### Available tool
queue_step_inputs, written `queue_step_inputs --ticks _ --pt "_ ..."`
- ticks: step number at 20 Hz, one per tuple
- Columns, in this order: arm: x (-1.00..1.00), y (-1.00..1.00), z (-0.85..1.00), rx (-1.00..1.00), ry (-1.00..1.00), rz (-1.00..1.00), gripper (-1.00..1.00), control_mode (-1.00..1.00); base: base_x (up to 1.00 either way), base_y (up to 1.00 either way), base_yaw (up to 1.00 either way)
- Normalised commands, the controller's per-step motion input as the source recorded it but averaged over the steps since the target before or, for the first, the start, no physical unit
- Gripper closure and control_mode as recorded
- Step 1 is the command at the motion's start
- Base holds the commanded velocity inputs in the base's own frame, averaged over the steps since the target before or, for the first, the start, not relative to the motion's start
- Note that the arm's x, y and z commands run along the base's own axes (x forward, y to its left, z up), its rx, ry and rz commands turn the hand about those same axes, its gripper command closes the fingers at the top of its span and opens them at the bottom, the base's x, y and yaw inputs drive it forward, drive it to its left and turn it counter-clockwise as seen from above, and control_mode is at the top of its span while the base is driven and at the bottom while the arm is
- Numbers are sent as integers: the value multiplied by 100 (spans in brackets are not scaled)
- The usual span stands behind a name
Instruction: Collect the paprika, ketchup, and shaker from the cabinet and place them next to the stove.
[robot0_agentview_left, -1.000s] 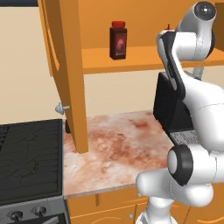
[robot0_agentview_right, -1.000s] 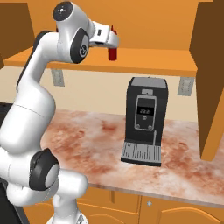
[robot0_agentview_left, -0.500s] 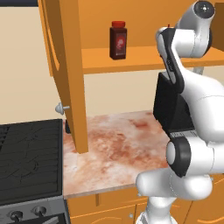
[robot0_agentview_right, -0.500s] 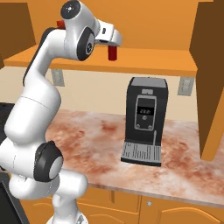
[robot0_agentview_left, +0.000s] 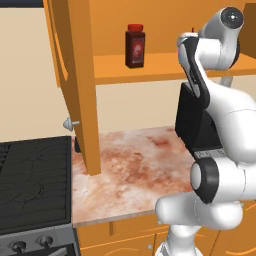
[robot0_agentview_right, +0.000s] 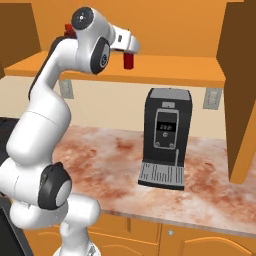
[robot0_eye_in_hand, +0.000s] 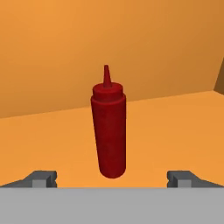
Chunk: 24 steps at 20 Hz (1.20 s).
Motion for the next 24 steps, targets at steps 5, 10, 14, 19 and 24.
queue_step_inputs --ticks 5,10,14,19,24 --pt "2 0 -9 0 -6 0 -100 -100 0 0 0" --pt "0 0 -7 0 -5 0 -100 -100 0 0 0" --pt "-1 0 -1 0 -6 0 -100 -100 0 0 0" --pt "0 0 0 0 -9 0 -100 -100 0 0 0" --pt "-2 0 0 0 -10 0 -100 -100 0 0 0"
